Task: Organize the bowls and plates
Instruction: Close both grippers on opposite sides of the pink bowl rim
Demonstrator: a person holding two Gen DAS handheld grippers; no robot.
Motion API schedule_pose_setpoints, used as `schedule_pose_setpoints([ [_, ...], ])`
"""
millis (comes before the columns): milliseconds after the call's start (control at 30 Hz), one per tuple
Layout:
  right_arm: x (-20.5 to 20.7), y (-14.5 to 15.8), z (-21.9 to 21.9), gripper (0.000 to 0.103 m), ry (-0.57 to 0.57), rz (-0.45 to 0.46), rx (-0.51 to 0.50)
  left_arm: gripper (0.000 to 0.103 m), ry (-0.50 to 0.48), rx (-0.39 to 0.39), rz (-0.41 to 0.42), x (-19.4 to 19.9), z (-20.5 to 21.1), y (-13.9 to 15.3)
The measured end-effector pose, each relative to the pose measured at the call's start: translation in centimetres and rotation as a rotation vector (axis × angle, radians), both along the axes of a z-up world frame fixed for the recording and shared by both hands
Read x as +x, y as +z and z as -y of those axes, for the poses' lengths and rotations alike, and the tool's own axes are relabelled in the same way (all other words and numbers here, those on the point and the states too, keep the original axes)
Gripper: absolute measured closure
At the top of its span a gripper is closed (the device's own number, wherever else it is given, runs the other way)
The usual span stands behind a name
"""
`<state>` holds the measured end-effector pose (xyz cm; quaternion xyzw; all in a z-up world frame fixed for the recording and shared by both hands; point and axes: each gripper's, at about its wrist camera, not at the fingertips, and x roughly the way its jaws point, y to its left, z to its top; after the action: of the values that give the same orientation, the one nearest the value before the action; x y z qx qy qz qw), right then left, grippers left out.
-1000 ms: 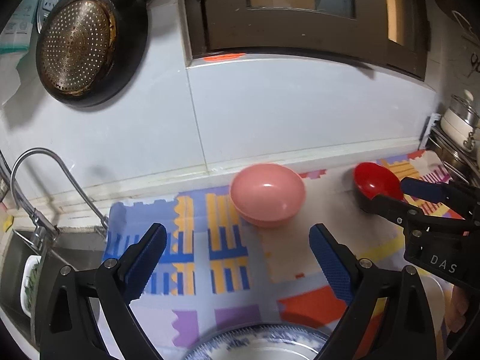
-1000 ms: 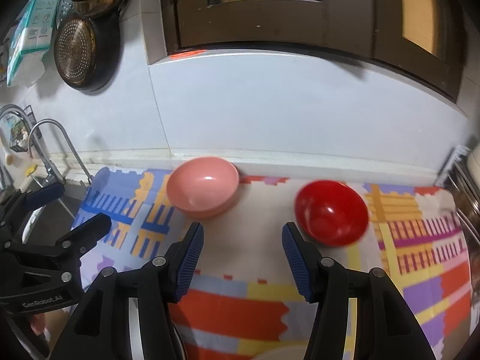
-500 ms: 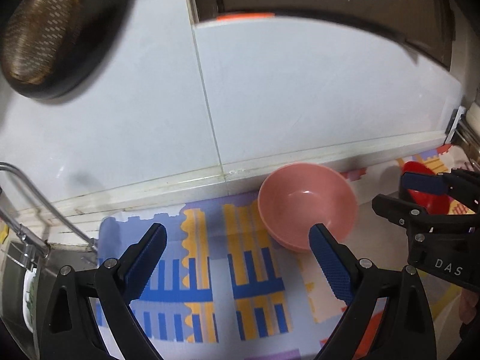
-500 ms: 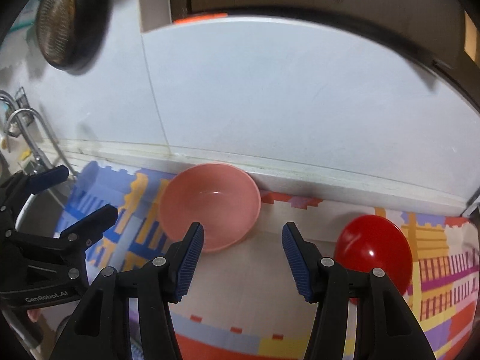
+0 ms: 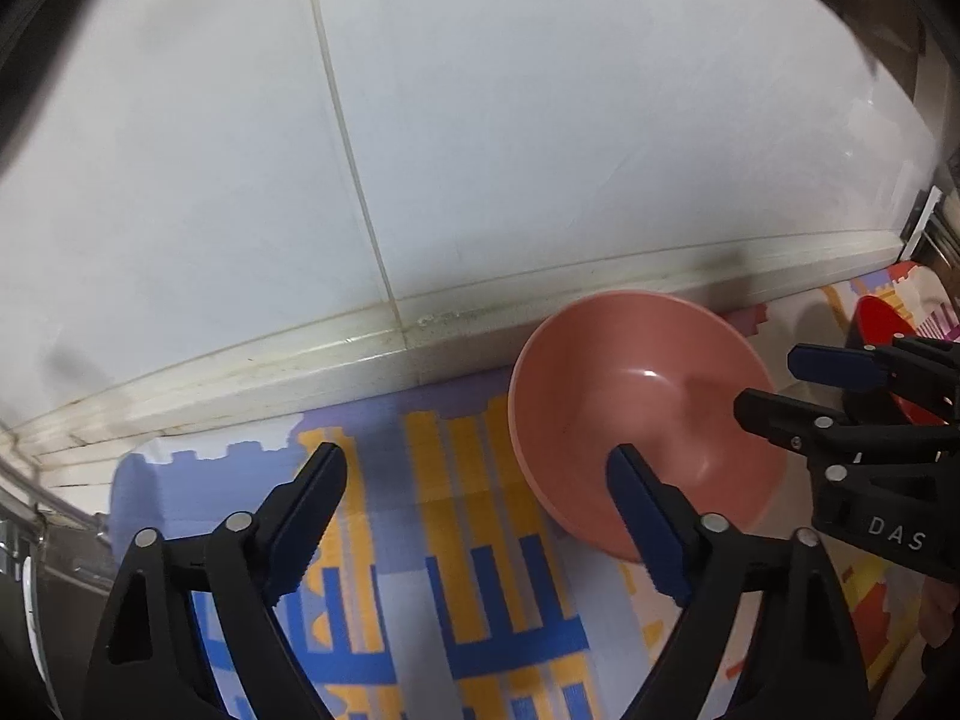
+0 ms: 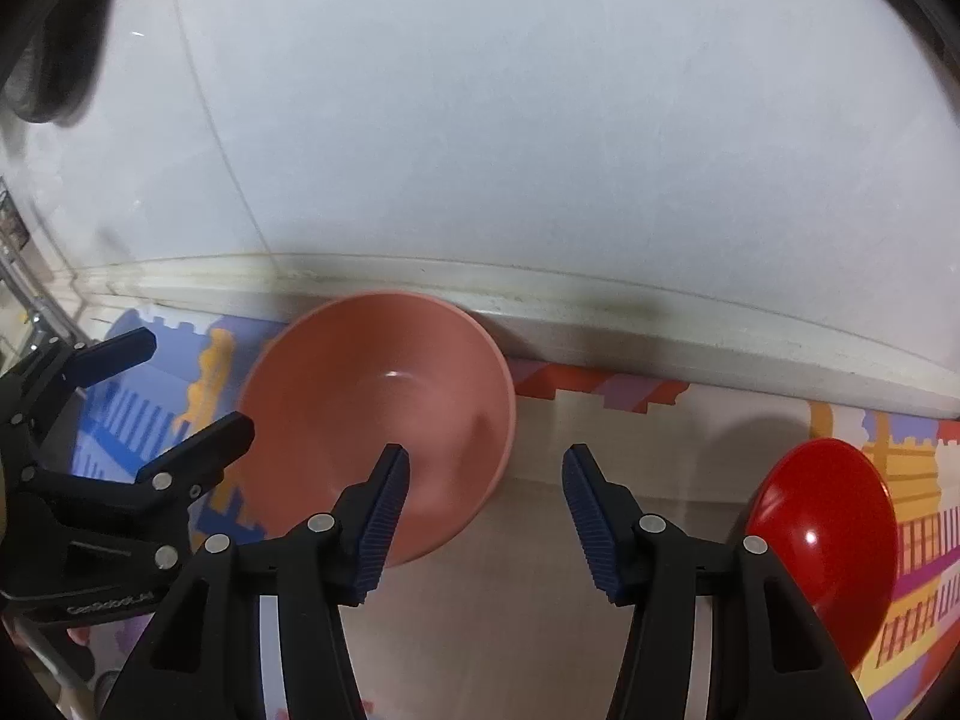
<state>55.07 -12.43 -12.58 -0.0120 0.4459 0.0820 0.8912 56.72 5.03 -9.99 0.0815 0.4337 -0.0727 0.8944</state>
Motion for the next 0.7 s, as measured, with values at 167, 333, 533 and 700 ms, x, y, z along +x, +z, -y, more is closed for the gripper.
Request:
schedule_pose_setpoints([
  [167,0.9,-0.9,0.1,0.061,-0.008,-0.031,0.011,0.03,-0.007,-0.017,-0.046,1.2,0.5,-1.5],
  [333,1.4,-1.4,-0.1,0.073,-0.004,-0.056,0.025,0.052,0.0,-0.042,-0.088,2.1,0.7,-2.5],
  [533,1.9,-1.8,0.0,0.086,-0.006,-0.079,0.04,0.076,-0.003,-0.09,-0.12,2.3,0.9,-3.0],
  [700,1.9,-1.5,0.1,0.087,0.001,-0.074,0.044,0.09,0.018,-0.126,-0.143,2.8,1.1,-3.1],
])
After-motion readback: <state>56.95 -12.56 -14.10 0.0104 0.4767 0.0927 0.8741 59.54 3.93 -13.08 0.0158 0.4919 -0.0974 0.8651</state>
